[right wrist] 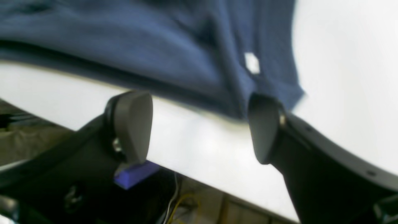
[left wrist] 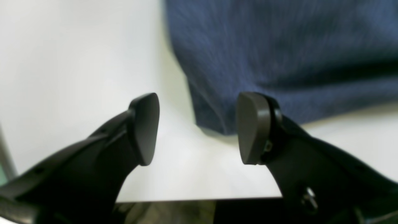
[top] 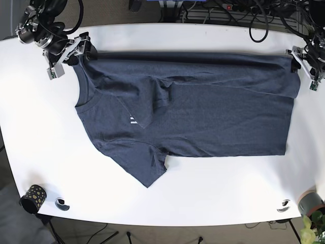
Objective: Fold the T-shirt properly
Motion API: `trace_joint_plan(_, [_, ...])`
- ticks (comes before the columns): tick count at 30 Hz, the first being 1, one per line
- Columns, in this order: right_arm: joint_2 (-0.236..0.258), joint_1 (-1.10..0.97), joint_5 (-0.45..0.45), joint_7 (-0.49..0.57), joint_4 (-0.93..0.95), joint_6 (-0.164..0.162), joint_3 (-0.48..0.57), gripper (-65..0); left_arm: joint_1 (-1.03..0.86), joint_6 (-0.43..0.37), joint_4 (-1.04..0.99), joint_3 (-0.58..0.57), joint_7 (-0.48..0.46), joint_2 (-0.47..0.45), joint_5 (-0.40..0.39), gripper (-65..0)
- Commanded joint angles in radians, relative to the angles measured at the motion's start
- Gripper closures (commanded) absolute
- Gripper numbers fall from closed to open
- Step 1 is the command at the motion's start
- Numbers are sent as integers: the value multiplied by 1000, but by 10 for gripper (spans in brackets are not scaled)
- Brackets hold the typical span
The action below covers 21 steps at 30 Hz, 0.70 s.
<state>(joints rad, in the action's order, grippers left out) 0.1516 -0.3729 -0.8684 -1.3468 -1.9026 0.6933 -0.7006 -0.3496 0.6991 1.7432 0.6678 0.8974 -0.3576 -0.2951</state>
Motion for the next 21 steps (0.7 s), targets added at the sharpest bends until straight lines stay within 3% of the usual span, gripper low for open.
trace_joint_plan(1, [12, 5, -28, 13, -33, 5, 2, -439, 1, -1, 60, 28, 41, -21, -100, -368])
trace_joint_plan(5, [4, 44, -28, 13, -15, 5, 8, -404, 34, -1, 74, 100, 165, -19, -249, -368])
trace_joint_plan(7, [4, 67, -27, 14, 2, 5, 29, -379, 79, -1, 73, 100, 179, -16, -263, -367])
trace_joint_plan(15, [3, 200, 111, 17, 157, 5, 88, -166, 182, -1, 65, -85, 188, 30, -103, -367])
trace_joint_plan(18, [4, 240, 147, 19, 223, 5, 98, -114, 220, -1, 11, -121, 187, 52, -3, -367])
trace_joint_plan(21, [4, 269, 194, 23, 292, 5, 97, -101, 255, -1, -76, -130, 165, 58, 95, -367])
